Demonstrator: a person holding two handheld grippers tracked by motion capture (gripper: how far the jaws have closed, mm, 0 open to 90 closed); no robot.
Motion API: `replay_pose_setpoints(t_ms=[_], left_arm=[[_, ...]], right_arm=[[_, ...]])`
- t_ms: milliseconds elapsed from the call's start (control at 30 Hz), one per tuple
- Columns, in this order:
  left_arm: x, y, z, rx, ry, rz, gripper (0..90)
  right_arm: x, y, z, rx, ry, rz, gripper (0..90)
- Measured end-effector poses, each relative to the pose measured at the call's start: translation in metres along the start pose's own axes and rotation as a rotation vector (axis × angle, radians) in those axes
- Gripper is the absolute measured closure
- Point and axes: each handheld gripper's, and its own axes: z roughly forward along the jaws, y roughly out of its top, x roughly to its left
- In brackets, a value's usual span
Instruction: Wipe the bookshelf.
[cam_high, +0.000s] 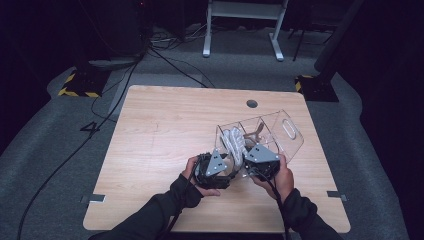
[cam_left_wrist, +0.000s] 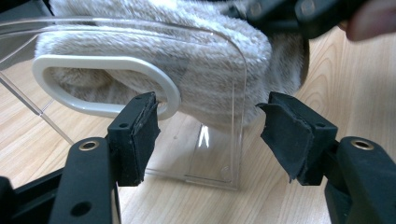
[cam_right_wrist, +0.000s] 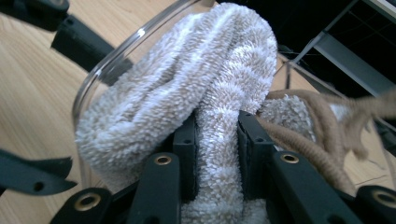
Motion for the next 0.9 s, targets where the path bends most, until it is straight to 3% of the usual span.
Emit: replay_pose_setpoints(t_ms=[133,200,300,400,567,733,767,833,900], left_arm=[[0.000,-0.004,0.000,0.018,-0.004,0.007,35.5],[0.000,-0.006,-0.001,0.016,-0.009,0.011,35.2],[-0.001,-0.006,-0.001,0.020,-0.012,0.015,34.9],[0.000,-0.007,-0.001,0.020,-0.016,0.012,34.5],[0.000,-0.007,-0.002,0.024,-0.004,0.018,34.0],[-0.001,-0.007,-0.001,0.027,-0.006,0.011,30.9],[-0.001,-0.007,-0.001,0.027,-0.006,0.011,30.7],[-0.001,-0.006,-0.001,0.018,-0.008,0.012,30.7],[0.000,-0.005,-0.002,0.010,-0.002,0.012,30.7]], right_arm=[[0.015,-0.014,0.006,0.026,0.024,-0.034,72.8],[0.017,-0.021,0.010,0.044,0.056,-0.003,72.9],[0.024,-0.036,0.020,0.101,0.094,-0.013,72.7],[0.028,-0.046,0.023,0.112,0.090,-0.013,71.8],[0.022,-0.033,0.010,0.055,0.053,0.015,72.3],[0.006,-0.003,-0.011,-0.056,-0.056,0.035,71.2],[0.006,-0.003,-0.011,-0.056,-0.056,0.035,71.2],[-0.004,0.011,-0.026,-0.139,-0.121,0.062,71.1],[-0.007,0.014,-0.031,-0.155,-0.131,0.065,71.2]])
